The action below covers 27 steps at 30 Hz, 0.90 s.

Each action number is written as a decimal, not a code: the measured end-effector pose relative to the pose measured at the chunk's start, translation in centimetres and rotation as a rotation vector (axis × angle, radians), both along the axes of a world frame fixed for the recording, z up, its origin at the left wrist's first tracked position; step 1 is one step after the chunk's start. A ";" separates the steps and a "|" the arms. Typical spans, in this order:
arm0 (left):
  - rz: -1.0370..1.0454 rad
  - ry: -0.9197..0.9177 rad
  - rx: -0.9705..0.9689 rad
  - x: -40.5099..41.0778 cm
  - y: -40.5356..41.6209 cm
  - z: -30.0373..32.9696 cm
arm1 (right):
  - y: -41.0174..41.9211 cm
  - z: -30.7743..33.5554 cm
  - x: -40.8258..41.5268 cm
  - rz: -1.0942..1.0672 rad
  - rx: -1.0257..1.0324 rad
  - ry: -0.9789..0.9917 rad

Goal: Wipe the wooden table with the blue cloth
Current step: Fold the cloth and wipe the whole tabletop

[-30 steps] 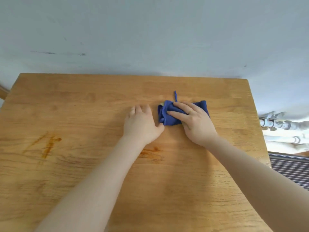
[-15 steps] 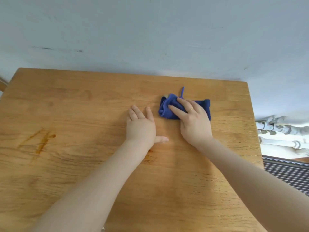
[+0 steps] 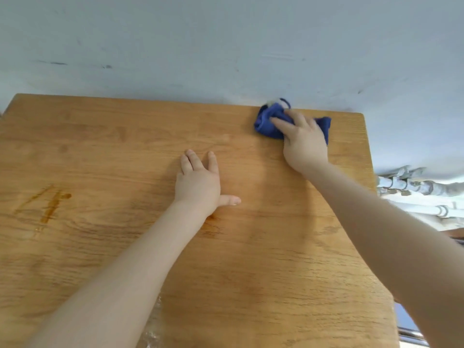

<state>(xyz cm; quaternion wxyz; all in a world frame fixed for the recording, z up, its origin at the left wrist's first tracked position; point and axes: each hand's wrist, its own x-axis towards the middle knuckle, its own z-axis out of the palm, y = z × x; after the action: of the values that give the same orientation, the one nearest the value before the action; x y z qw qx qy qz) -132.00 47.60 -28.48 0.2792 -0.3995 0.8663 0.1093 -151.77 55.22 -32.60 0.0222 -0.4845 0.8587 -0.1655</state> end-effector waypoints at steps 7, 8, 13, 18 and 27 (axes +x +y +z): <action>0.066 0.029 0.014 -0.1 0.3 0.3 | 8.2 -0.6 5.3 0.278 -0.096 -0.084; 0.069 0.029 0.009 -0.2 0.3 0.3 | 7.7 -0.7 4.4 0.295 -0.100 -0.073; 0.084 0.061 -0.016 -0.1 0.6 0.4 | 2.9 -0.5 -1.9 0.061 -0.089 0.009; 0.052 0.177 -0.018 0.5 2.0 0.8 | 3.7 0.2 -2.9 0.032 -0.006 -0.072; -0.114 0.258 0.081 -4.9 5.4 0.7 | 10.3 -0.3 -1.5 0.370 -0.077 -0.114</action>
<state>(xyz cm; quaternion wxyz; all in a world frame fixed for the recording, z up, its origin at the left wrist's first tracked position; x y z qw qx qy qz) -136.86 52.96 -27.77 0.1874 -0.3207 0.9112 0.1785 -153.27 65.51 -32.92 0.0825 -0.6244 0.7454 -0.2183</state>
